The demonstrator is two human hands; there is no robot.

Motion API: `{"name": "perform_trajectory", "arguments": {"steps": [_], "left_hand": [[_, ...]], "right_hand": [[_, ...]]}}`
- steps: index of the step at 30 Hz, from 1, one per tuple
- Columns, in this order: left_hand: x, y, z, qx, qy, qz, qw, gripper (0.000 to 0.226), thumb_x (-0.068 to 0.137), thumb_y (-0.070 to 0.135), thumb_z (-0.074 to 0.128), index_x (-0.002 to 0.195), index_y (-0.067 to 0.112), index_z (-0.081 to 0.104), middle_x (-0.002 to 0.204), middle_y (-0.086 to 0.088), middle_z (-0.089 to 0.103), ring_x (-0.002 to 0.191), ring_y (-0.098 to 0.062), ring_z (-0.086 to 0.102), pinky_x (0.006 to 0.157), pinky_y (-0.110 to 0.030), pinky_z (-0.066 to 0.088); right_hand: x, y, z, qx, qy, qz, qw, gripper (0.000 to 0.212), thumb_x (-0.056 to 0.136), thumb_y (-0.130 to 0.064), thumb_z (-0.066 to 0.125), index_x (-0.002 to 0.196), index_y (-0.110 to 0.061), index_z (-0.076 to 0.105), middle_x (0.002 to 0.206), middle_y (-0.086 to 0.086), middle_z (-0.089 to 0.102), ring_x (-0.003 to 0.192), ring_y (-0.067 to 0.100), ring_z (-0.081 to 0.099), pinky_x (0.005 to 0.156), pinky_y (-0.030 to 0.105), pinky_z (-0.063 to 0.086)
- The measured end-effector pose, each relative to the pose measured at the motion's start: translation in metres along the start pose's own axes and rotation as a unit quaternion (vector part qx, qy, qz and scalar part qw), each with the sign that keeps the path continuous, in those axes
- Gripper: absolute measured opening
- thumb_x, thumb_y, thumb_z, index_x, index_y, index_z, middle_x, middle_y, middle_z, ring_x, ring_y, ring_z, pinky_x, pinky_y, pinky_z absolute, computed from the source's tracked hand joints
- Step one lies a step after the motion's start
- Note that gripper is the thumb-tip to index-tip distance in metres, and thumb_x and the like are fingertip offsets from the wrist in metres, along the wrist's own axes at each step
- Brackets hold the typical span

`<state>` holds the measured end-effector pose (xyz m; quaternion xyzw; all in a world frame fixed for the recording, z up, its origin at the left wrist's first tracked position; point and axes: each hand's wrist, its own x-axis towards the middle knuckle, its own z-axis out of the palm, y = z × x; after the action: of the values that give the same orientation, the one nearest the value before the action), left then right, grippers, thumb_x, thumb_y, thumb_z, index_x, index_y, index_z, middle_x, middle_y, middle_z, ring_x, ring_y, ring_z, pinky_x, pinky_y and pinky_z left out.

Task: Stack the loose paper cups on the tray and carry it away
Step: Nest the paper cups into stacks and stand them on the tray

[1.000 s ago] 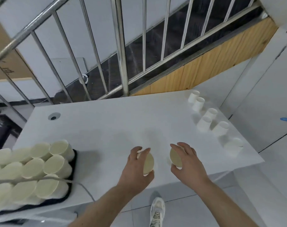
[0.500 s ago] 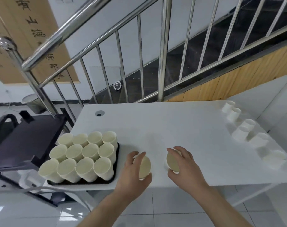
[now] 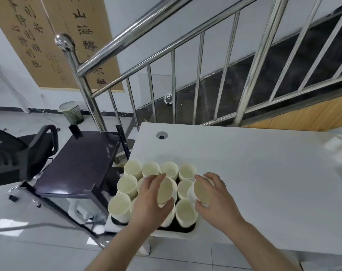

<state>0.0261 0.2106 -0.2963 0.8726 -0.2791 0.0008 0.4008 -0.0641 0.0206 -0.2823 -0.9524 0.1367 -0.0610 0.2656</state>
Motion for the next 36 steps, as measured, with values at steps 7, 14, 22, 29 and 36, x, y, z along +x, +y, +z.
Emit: {"name": "perform_trajectory", "arguments": {"steps": [7, 14, 22, 29, 36], "left_hand": [[0.055, -0.067, -0.060, 0.045, 0.012, -0.019, 0.999, 0.068, 0.079, 0.029, 0.071, 0.139, 0.028, 0.039, 0.136, 0.012, 0.036, 0.121, -0.009, 0.041, 0.088, -0.019, 0.036], [0.098, -0.103, -0.076, 0.058, 0.007, -0.045, 0.997, 0.069, 0.079, 0.029, 0.071, 0.140, 0.027, 0.038, 0.140, 0.007, 0.036, 0.127, -0.016, 0.040, 0.094, -0.031, 0.045], [0.119, -0.134, -0.062, 0.058, -0.033, -0.068, 0.995, 0.069, 0.079, 0.028, 0.068, 0.140, 0.028, 0.035, 0.139, 0.006, 0.035, 0.126, -0.018, 0.040, 0.095, -0.034, 0.045], [0.126, -0.152, -0.047, 0.078, -0.069, -0.078, 0.991, 0.069, 0.081, 0.032, 0.067, 0.141, 0.029, 0.033, 0.141, 0.009, 0.034, 0.127, -0.012, 0.037, 0.087, -0.029, 0.048], [0.127, -0.164, -0.034, 0.096, -0.103, -0.083, 0.987, 0.073, 0.081, 0.039, 0.067, 0.144, 0.028, 0.031, 0.146, 0.006, 0.030, 0.133, -0.015, 0.034, 0.095, -0.031, 0.044]], "right_hand": [[0.062, -0.063, 0.041, 0.014, 0.003, -0.006, 1.000, 0.066, 0.087, -0.026, 0.058, 0.146, -0.035, 0.032, 0.147, -0.012, 0.018, 0.138, 0.008, 0.022, 0.089, 0.027, 0.048], [0.118, -0.097, 0.063, -0.001, -0.013, -0.013, 1.000, 0.065, 0.088, -0.026, 0.058, 0.147, -0.032, 0.031, 0.146, -0.007, 0.022, 0.135, 0.014, 0.026, 0.090, 0.030, 0.048], [0.154, -0.103, 0.091, -0.041, -0.065, 0.007, 0.997, 0.065, 0.088, -0.029, 0.058, 0.147, -0.030, 0.030, 0.143, -0.005, 0.027, 0.130, 0.018, 0.034, 0.089, 0.036, 0.049], [0.164, -0.097, 0.109, -0.058, -0.092, 0.020, 0.994, 0.065, 0.090, -0.035, 0.058, 0.148, -0.029, 0.029, 0.146, -0.003, 0.027, 0.130, 0.020, 0.037, 0.096, 0.032, 0.043], [0.172, -0.089, 0.129, -0.081, -0.112, 0.032, 0.990, 0.067, 0.089, -0.047, 0.058, 0.147, -0.026, 0.031, 0.145, 0.000, 0.032, 0.132, 0.022, 0.038, 0.106, 0.035, 0.033]]}}
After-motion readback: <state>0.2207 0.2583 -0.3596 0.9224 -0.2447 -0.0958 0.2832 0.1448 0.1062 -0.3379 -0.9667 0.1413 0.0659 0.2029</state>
